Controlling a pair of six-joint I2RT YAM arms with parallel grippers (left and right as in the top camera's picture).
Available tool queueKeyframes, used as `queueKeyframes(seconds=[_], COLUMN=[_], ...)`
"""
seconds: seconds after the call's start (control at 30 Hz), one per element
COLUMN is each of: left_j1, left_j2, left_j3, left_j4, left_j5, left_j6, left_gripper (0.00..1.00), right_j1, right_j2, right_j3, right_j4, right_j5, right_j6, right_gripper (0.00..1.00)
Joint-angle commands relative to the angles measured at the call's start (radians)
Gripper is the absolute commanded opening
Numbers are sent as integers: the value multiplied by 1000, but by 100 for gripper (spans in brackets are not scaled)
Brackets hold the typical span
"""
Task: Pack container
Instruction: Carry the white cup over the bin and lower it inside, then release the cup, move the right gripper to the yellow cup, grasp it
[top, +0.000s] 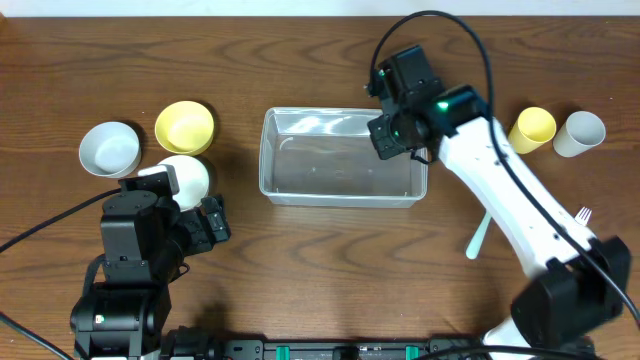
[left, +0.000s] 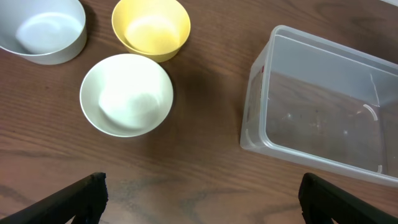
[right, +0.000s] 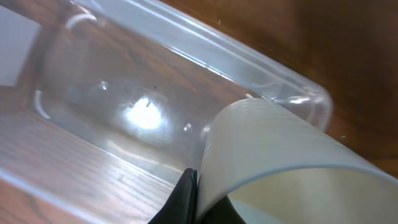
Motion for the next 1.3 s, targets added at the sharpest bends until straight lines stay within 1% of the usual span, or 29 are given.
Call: queueKeyframes(seconds=[0.0,0.2,0.33,0.4,0.53,0.57,0.6,0.67,0.93,1.07,1.13,1.27], left_j1=[6,6,6,6,6,6,6,5,6,6,6,6], left_j2=[2,2,2,2,2,2,2,2,2,2,2,2], left_j3=[23,23,23,23,23,23,23,23,23,23,23,23], left_j4=[-2,-2,-2,-2,-2,-2,-2,-2,-2,-2,-2,-2], left_j5=[7,7,7,7,7,7,7,7,7,7,7,7], left_j6=[-6,-6,-5,-5,-5,-5,-5,-5,-5,-5,-5,-5], left_gripper=[98,98,98,98,98,98,98,98,98,98,98,98], right_j1=[-3,-4,-9,-9,-17,-21,-26,-34,-56,-56,-56,-63], right_j2=[51,122,159,169,174,175,175,175,175,170,164,131], right_j3=[-4,-4,-4,-4,-4,-4,-4,-4,-4,0,24,131], right_j4=[18,35,35,36,47,51,53,55,55,93,95,48], right_j5=[-5,-3,-4,-3,-3,-3,-3,-3,-3,-3,-3,15], right_j6=[21,21,25,24,25,25,25,25,24,24,24,16], right_gripper=[1,1,3,6,15,26,31,34,35,37,38,43])
